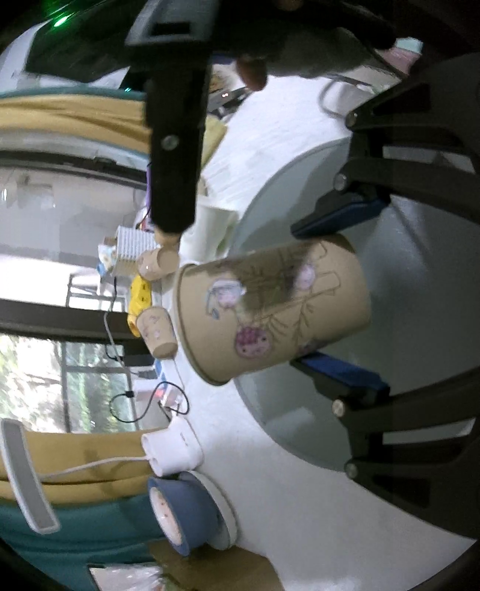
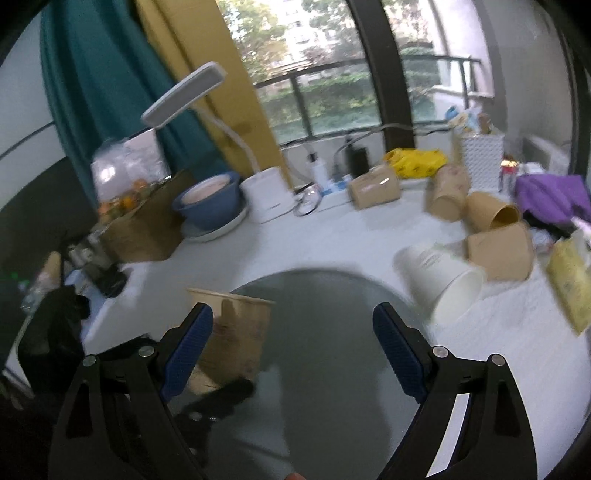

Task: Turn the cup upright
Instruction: 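Lift the cup with the left gripper and bring it toward the right gripper, then close the right gripper on the cup while the left gripper opens and releases it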

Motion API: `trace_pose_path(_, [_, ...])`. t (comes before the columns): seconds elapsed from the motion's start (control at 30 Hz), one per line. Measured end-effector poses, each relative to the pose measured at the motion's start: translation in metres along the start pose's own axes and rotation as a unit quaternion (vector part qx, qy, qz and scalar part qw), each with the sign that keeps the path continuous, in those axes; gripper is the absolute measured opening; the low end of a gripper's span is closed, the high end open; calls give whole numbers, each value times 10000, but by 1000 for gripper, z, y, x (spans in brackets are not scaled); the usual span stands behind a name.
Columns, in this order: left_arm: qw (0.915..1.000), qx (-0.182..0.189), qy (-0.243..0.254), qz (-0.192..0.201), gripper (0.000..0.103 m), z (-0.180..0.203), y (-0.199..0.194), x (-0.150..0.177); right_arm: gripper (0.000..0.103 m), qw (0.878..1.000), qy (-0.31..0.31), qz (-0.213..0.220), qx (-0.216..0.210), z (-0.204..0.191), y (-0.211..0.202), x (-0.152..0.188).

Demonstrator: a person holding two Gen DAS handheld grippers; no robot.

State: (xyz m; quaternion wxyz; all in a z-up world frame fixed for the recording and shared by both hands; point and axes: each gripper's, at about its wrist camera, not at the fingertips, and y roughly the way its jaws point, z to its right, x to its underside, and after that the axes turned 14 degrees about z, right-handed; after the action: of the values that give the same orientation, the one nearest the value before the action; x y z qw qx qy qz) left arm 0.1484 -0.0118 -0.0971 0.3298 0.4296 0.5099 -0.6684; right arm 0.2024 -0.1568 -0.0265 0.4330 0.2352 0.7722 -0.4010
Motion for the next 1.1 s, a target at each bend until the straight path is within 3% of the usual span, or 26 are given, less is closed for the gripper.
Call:
trace_pose_path(0.23, [9979,267,257,532,64,13,-32,19,90,9988,29,-184,-458,-30,-11,20])
trace_pose_path(0.6, [9882,748,594,1201,64,30,-66,32,87,9963,202,-302,-773,-43,-23,31])
trace_pose_path(0.87, [9857,805,704,1299,64,31,-67,34,73,9942,287,-431,-938,-45,-20,33])
trace_pose_path(1.1, [9866,768,657,1279,66,30,-68,35,70,9934,262,-481,-1007,-46,-17,35])
